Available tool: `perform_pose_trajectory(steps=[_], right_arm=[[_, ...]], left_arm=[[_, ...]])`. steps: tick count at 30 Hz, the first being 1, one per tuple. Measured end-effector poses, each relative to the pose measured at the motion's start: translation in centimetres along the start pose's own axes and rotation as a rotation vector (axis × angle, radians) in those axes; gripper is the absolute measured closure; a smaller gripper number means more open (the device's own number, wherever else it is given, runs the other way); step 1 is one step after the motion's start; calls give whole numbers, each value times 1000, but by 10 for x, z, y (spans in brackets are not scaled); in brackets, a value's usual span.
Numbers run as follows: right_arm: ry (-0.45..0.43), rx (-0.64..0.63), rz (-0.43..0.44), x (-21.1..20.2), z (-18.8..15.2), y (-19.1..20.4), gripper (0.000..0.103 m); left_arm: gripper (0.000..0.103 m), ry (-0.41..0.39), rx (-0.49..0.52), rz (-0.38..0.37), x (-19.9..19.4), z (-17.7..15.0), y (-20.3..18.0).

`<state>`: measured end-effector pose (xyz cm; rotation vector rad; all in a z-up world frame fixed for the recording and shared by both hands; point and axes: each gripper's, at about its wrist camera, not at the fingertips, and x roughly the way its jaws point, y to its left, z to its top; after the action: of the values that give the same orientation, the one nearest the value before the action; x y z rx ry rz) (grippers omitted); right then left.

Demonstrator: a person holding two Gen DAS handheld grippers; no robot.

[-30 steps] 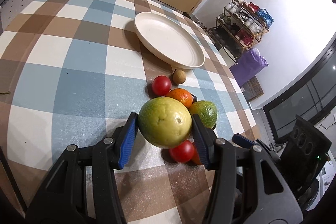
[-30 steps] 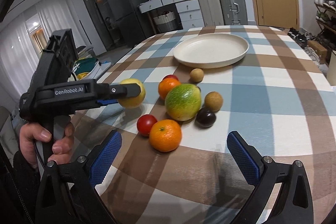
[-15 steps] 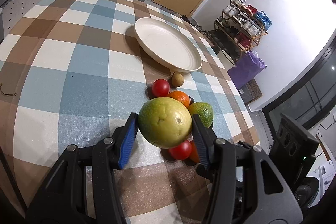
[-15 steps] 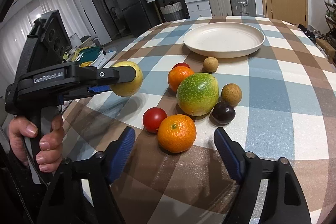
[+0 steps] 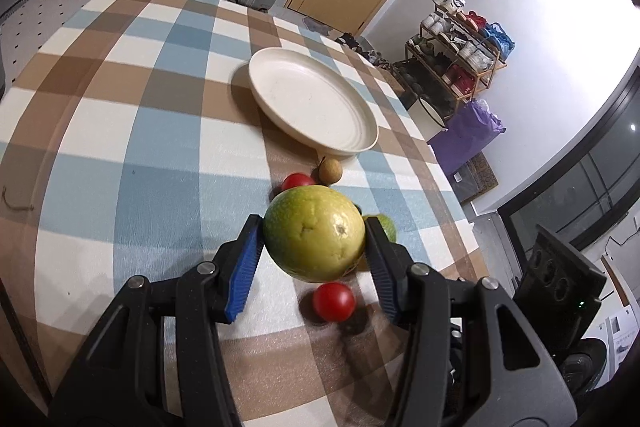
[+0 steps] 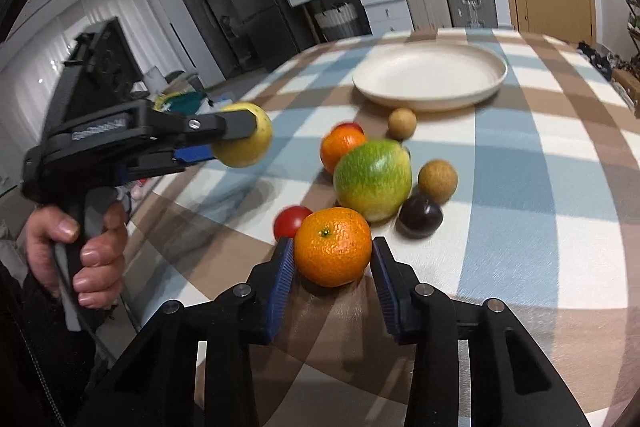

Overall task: Organize fruits
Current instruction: 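Carry the pomelo and orange over the white plate with both tools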

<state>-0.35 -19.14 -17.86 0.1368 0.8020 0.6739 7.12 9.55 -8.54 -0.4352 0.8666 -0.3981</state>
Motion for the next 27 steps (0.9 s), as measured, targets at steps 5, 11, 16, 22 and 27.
perform_pose_trajectory(steps=[5,11,16,22,27], right_arm=[[-59,4,37,-17,20,-5,63],[-116,21,58,-28,60,-23,63],[-114,17,39,-16,94,-41,63],[-105,31,26,3,137,-65,63],[-99,47,18,19,166,-87,63]], left_arm=[[55,2,22,4,3,18,-9],[55,15,40,14,20,49,-16],[55,4,25,19,38,80,-22],[55,17,58,33,64,124,-34],[55,38,109,59,96,165,-41]])
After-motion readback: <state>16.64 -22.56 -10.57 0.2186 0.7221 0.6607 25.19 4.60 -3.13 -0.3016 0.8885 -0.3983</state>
